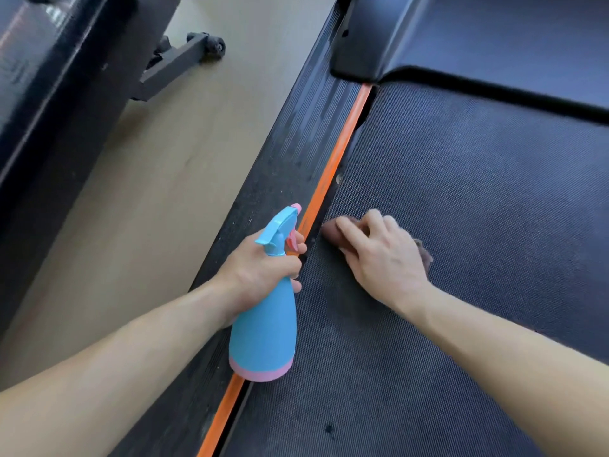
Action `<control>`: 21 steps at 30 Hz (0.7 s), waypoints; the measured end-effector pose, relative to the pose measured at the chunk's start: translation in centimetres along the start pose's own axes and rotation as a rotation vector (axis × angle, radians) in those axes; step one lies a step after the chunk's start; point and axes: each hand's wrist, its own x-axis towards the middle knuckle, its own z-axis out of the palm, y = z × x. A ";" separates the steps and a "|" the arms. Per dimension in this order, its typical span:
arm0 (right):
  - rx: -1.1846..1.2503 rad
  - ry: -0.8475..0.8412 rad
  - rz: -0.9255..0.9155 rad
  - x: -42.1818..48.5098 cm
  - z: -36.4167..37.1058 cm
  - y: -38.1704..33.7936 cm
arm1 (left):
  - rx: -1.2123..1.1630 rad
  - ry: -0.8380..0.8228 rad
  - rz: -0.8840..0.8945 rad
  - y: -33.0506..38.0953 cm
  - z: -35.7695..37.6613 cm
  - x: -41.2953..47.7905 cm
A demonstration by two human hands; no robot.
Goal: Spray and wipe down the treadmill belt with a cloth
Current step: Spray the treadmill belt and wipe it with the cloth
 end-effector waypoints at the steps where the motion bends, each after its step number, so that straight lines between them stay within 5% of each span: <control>1: -0.007 -0.022 -0.057 0.0 -0.1 0.8 | -0.004 0.002 -0.003 0.1 0.1 0.0; 4: -0.055 0.025 0.003 4.8 -0.2 3.7 | -0.002 0.002 -0.009 0.3 0.3 0.3; 9: 0.005 0.058 0.383 10.4 0.4 4.5 | 0.025 -0.005 0.001 -0.5 0.5 0.6; 17: 0.027 -0.037 -0.031 -6.2 -1.6 3.4 | 0.050 -0.023 0.006 0.0 1.6 0.6; 21: -0.076 0.067 0.297 0.4 -2.2 9.5 | 0.057 -0.043 0.017 0.5 3.2 0.7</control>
